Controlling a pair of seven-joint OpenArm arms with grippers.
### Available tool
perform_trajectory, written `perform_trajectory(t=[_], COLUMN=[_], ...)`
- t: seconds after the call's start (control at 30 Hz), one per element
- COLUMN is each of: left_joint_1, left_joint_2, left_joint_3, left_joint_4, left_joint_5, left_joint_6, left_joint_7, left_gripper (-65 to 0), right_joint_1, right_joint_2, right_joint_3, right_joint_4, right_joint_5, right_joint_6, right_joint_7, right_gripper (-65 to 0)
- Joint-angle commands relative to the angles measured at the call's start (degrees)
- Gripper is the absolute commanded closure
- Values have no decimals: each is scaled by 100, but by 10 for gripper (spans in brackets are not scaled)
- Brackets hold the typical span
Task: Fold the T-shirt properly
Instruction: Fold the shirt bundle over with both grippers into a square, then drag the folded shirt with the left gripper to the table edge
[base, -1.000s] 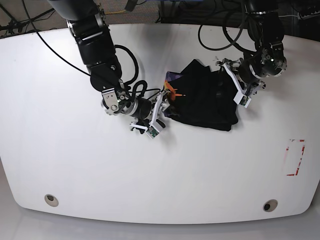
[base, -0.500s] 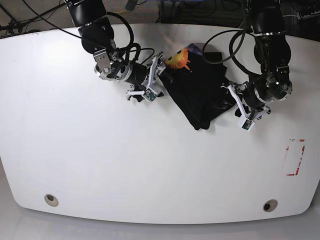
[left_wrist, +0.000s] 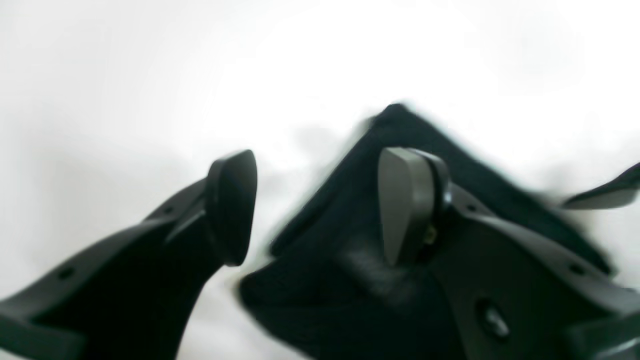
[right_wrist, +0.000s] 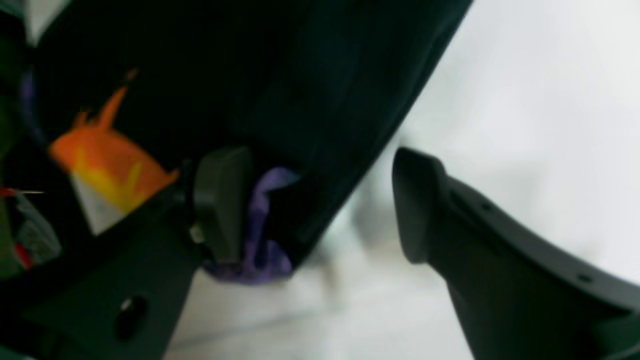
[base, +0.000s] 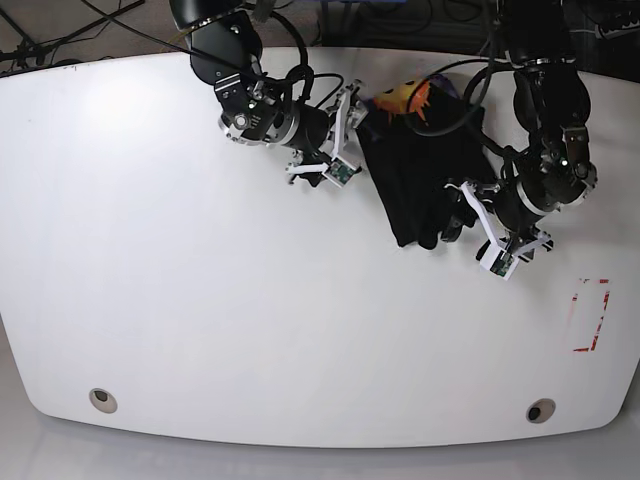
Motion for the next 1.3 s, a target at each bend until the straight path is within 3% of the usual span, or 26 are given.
perform_trajectory(t=[0.0, 0.1, 0.27, 0.43, 0.5, 0.67, 0.8, 1.07, 1.27], left_joint_1=[30, 346, 777, 1226, 1261, 1463, 1498, 1797, 1612], left_joint_2=[-7, 11, 169, 336, 354, 582, 618, 565, 178], left_joint_3=[2, 2, 2, -7, 2, 2, 28, 213, 362], left_joint_4=[395, 746, 957, 957, 949, 931, 905, 43, -1363], left_joint_5=[-109, -109, -100, -82, -82, -82, -82, -65, 111], left_joint_6=[-29, -38, -21, 41, 243, 1254, 1746, 2485, 2538], left_joint_7=[-75, -75, -75, -92, -92, -101, -189, -1209, -1763], left_gripper=[-358, -358, -358, -358, -358, -361, -361, -363, -361], right_joint_1=[74, 144, 223, 223, 250, 302, 346, 302, 258], right_joint_2=[-188, -408, -426, -426, -417, -382, -179, 5, -56], right_joint_3=[20, -148, -420, -33, 143, 872, 1154, 1224, 1699], right_joint_4=[122, 122, 148, 368, 359, 359, 350, 394, 385], right_joint_5=[37, 11, 55, 64, 64, 64, 73, 73, 292], right_joint_6=[30, 4, -5, -5, 12, 39, 39, 39, 39], right_joint_7=[-24, -156, -252, -279, -279, -279, -279, -279, -279], right_gripper=[-415, -415, -415, -414, -414, -414, -414, -414, -414])
